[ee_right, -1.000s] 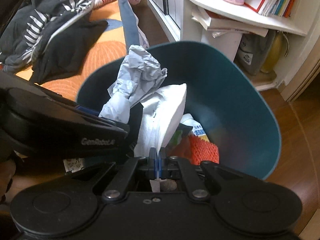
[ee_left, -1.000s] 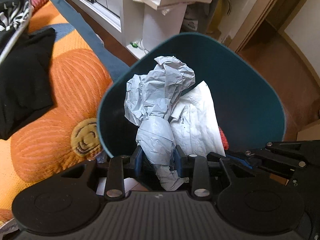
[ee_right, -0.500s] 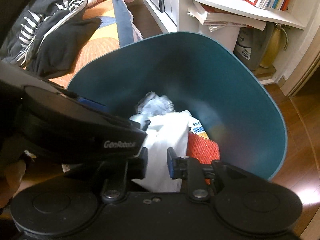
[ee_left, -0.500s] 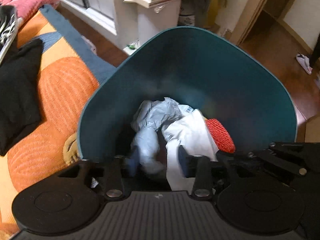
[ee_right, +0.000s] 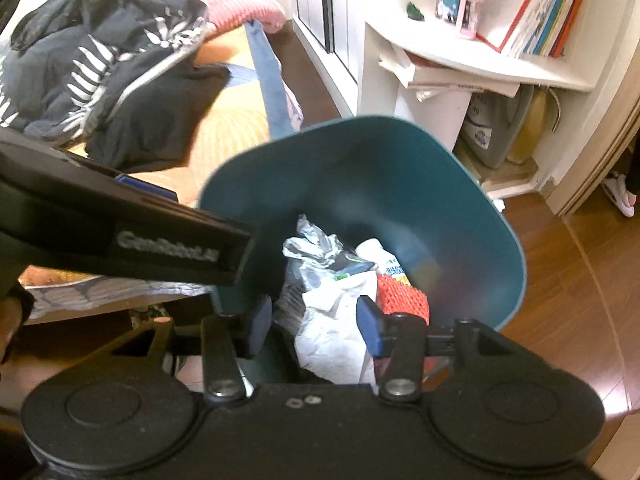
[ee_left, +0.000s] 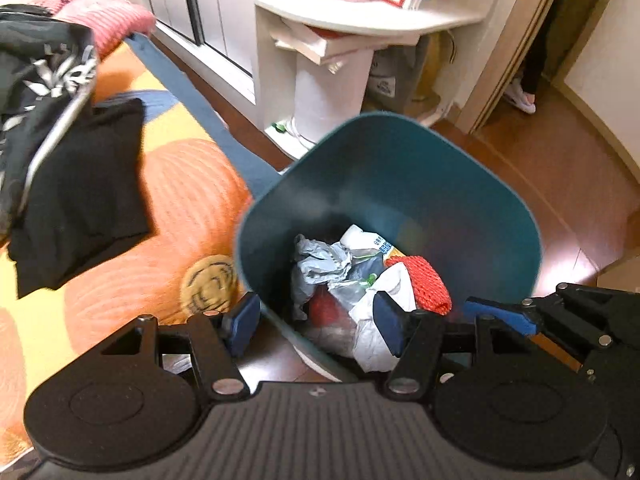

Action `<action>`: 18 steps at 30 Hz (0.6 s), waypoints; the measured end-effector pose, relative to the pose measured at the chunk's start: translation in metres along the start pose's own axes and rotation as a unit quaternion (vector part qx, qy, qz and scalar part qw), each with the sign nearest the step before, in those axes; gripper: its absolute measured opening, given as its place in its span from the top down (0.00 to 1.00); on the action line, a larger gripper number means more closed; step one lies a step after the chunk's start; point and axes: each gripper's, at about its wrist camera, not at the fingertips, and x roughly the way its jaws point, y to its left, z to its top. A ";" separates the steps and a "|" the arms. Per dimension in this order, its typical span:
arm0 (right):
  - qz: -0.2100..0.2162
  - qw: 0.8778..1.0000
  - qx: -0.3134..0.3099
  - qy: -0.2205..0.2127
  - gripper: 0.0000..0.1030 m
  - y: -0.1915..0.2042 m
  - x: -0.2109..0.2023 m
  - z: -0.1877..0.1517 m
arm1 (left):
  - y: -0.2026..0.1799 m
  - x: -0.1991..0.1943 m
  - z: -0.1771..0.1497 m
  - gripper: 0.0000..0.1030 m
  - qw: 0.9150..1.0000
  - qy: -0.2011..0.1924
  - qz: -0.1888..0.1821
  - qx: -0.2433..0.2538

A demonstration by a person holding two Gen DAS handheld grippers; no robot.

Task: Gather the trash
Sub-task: 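Open both tools to drop the paper and tissue into the wastebasket, then move both tools back under the bed toward the gift bag and wrapper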

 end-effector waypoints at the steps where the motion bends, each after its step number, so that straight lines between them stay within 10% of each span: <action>1: 0.001 1.000 -0.002 -0.004 0.54 0.004 -0.007 0.000 | 0.003 -0.010 -0.003 0.40 1.000 -0.006 -0.001 -0.003; 18: 0.057 0.995 -0.063 -0.050 0.52 0.098 -0.102 -0.013 | 0.069 -0.158 -0.086 0.34 0.996 -0.071 -0.005 -0.048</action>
